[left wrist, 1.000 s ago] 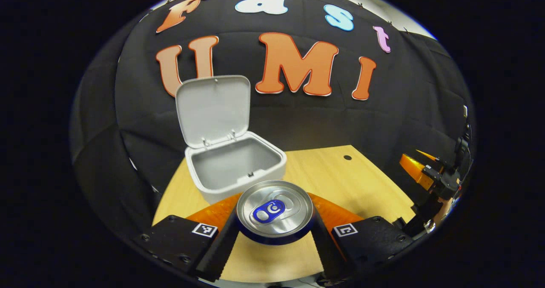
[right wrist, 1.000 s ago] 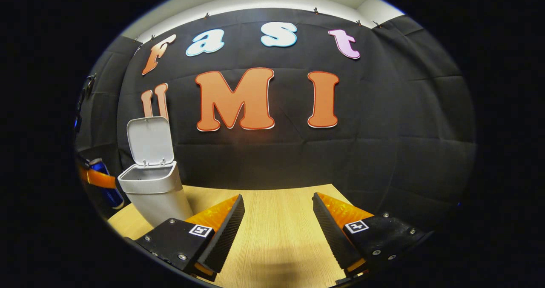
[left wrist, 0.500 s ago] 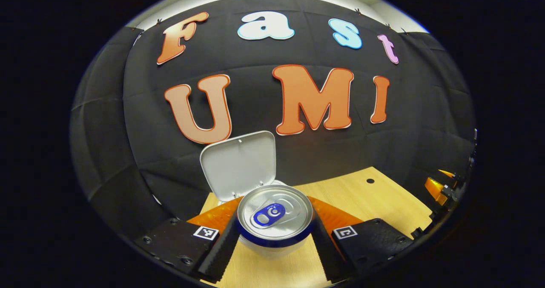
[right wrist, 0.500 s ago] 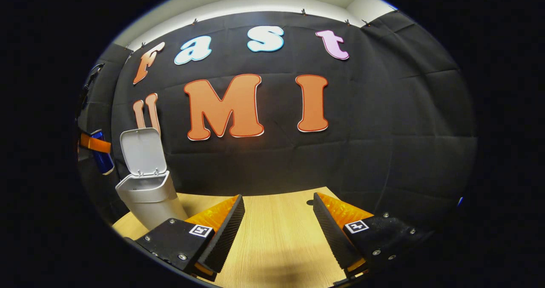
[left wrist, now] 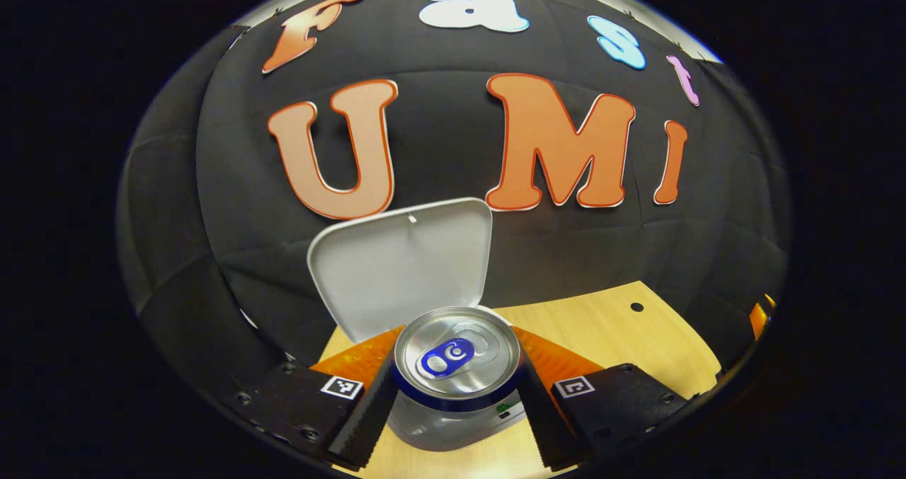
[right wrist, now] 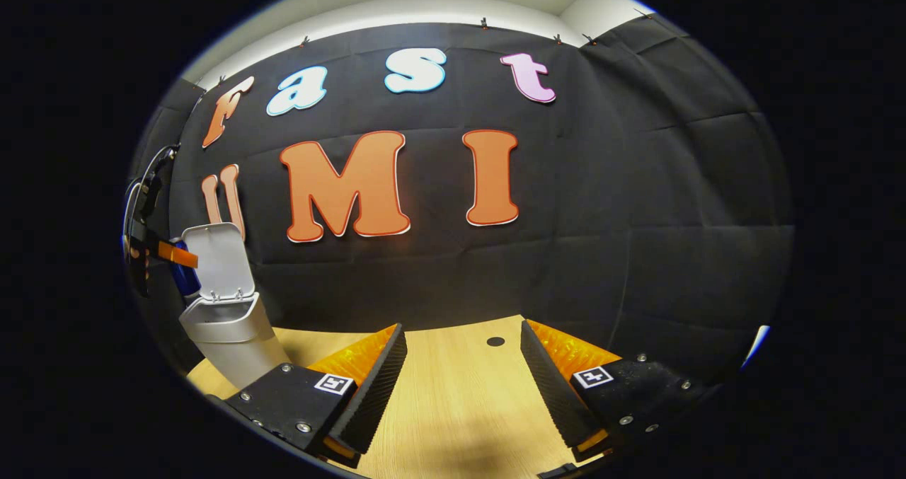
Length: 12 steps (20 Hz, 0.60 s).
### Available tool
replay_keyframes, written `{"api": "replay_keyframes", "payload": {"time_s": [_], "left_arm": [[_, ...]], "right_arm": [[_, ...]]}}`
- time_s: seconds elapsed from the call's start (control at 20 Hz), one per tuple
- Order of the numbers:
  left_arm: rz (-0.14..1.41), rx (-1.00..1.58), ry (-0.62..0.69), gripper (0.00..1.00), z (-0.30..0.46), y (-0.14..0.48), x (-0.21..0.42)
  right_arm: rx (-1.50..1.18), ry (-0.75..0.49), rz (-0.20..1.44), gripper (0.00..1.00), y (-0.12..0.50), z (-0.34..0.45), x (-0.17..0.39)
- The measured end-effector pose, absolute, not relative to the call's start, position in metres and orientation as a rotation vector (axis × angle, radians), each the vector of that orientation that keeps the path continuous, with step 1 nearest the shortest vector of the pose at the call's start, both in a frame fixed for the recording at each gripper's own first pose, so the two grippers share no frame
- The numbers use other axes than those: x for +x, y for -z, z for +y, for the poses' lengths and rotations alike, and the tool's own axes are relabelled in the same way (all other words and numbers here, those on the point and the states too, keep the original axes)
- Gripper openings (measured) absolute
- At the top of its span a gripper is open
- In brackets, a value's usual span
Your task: Press the lid of the desktop garbage bin to open it, pick up the crumpled paper on the desktop and throw it into the bin, then pick up the pop can on the desktop and drop it into the bin, and finally close the garbage bin lid.
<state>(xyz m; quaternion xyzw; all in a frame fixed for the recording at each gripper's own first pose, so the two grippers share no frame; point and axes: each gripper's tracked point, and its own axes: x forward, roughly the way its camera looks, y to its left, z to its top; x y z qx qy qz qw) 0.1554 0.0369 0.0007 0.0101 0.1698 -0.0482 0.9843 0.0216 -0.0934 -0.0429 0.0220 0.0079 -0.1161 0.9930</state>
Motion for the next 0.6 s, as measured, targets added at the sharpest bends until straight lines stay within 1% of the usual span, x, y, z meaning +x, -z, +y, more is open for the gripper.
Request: {"api": "replay_keyframes", "payload": {"time_s": [0.15, 0.25, 0.3, 0.45, 0.5, 0.55, 0.6], "left_arm": [[0.363, -0.043, 0.091, 0.84, 0.035, 0.016, 0.168], [0.368, -0.062, 0.07, 0.93, 0.038, 0.02, 0.172], [0.372, -0.072, 0.068, 0.95, 0.037, 0.021, 0.171], [0.37, -0.085, 0.068, 0.95, 0.035, 0.022, 0.169], [0.367, -0.085, 0.074, 0.95, 0.033, 0.022, 0.168], [0.363, -0.078, 0.077, 0.95, 0.032, 0.02, 0.166], [0.353, -0.067, 0.077, 0.96, 0.031, 0.018, 0.164]], "right_arm": [[0.045, 0.257, 0.021, 0.97, 0.046, -0.102, 0.017], [0.044, 0.276, 0.029, 0.97, 0.049, -0.108, 0.013], [0.049, 0.282, 0.032, 0.97, 0.05, -0.111, 0.01], [0.06, 0.292, 0.043, 0.97, 0.057, -0.105, -0.001], [0.06, 0.293, 0.046, 1.0, 0.058, -0.105, -0.001], [0.059, 0.291, 0.048, 0.97, 0.059, -0.104, -0.002], [0.059, 0.288, 0.05, 0.97, 0.06, -0.102, -0.003]]}}
